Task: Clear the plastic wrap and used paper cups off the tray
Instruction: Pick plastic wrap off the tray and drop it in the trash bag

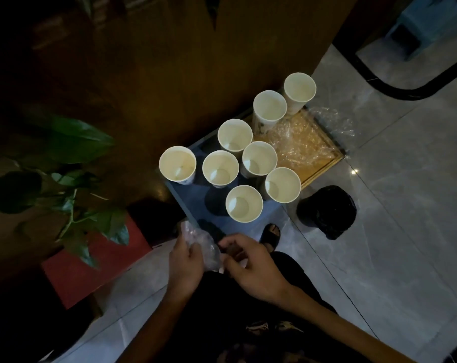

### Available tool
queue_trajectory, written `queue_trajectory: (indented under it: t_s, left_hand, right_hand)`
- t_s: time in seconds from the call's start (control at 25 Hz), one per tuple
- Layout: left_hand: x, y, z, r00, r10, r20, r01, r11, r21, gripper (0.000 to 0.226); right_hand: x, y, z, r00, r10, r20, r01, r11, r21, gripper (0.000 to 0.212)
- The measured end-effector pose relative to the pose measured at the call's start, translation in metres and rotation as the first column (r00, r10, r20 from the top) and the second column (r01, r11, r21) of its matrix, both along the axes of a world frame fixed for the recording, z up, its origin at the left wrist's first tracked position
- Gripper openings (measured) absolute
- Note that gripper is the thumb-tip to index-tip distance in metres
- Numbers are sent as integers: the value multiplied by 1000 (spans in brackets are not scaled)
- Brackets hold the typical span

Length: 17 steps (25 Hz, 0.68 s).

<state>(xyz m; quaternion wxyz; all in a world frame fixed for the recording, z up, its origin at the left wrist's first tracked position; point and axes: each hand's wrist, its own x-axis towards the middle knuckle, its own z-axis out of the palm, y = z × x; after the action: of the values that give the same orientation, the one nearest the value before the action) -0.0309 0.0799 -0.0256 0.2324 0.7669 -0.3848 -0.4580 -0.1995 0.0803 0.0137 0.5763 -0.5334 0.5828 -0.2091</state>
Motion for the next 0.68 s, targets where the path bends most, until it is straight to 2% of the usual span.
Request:
queue_trajectory:
  t_s: [0.08, 0.12, 0.24, 0.28, 0.4, 0.48, 0.52, 0.6, 0.68]
  left_hand:
    - [-2, 4, 4, 991, 122, -63, -118, 991, 66, 44]
    - [-4, 7, 7, 985, 145, -92, -139, 988, 69, 44]
    - [-20, 13, 24, 965, 58, -255, -77, 995, -64, 27]
    - [-28, 14, 30, 964, 27, -263, -58, 992, -111, 31]
    - [-46, 16, 38, 992, -52, -112, 34, 987, -159, 35]
    - [-48, 16, 40, 995, -91, -45, 81, 979, -187, 26]
    - [-45, 16, 41, 992, -111, -51, 98, 971, -217, 26]
    - [-41, 19, 42, 985, -159, 58, 169, 953, -252, 34]
    - [-41, 19, 44, 967, -181, 181, 223, 943, -249, 16]
  right_hand:
    - [6, 1, 6, 997, -18, -75, 15, 999, -38, 39]
    - [10, -1, 10, 997, -36, -65, 36, 999, 0, 46]
    - [24, -8, 18, 987, -134, 87, 108, 960, 260, 49]
    - [29, -10, 20, 982, -157, 109, 114, 938, 327, 50]
    - [41, -10, 21, 967, -230, 110, 177, 915, 362, 60]
    - [45, -8, 20, 954, -283, 102, 233, 909, 346, 62]
    - [45, -7, 20, 950, -295, 102, 245, 907, 342, 62]
    - [46, -7, 19, 934, -333, 129, 266, 890, 371, 60]
    - [48, -9, 23, 905, -392, 163, 300, 862, 408, 57]
